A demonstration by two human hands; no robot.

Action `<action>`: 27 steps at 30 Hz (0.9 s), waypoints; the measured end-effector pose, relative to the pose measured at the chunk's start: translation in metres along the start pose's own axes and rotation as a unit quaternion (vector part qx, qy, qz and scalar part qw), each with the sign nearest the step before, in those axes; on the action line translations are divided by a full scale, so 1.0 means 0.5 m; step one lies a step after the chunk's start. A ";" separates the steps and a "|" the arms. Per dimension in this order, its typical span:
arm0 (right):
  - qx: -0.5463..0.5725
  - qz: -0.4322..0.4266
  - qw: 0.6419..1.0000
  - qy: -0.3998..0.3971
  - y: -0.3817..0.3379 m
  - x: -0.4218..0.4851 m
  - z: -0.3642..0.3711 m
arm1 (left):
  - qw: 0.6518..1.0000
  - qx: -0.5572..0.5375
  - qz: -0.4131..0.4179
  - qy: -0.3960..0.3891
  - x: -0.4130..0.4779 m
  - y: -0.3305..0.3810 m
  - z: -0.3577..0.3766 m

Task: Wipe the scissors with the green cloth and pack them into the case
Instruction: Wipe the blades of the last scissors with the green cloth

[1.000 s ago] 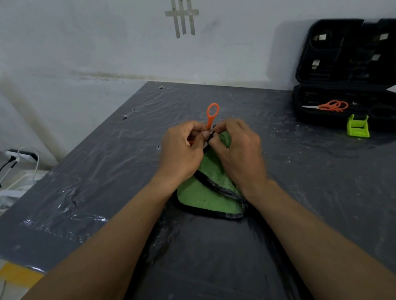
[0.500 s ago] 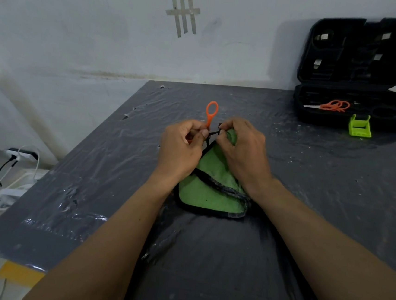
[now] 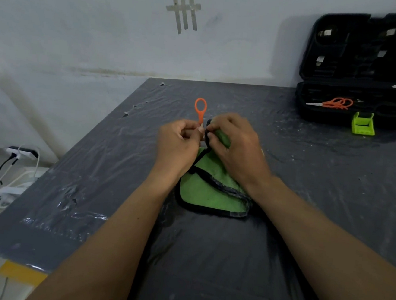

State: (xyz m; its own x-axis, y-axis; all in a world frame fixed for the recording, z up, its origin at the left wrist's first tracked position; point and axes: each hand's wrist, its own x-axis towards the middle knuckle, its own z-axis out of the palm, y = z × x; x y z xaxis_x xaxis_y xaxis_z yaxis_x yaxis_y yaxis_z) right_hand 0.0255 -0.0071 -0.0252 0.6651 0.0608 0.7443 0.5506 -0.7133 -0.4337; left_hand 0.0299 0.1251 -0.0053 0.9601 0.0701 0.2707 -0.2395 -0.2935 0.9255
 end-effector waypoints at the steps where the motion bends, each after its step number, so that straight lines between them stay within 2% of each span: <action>1: 0.002 -0.002 1.000 -0.003 0.000 0.000 0.000 | 1.000 0.002 0.001 -0.002 0.002 -0.003 0.001; 27: -0.007 0.026 0.999 0.033 -0.006 -0.007 -0.008 | 0.999 -0.006 0.024 -0.038 0.002 0.009 -0.010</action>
State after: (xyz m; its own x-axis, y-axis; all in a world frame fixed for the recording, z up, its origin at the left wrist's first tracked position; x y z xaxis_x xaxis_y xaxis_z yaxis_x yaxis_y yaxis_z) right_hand 0.0194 -0.0080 -0.0244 0.6577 -0.0228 0.7529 0.5083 -0.7243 -0.4659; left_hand 0.0290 0.1286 0.0006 0.9557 -0.0170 0.2938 -0.2864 -0.2832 0.9153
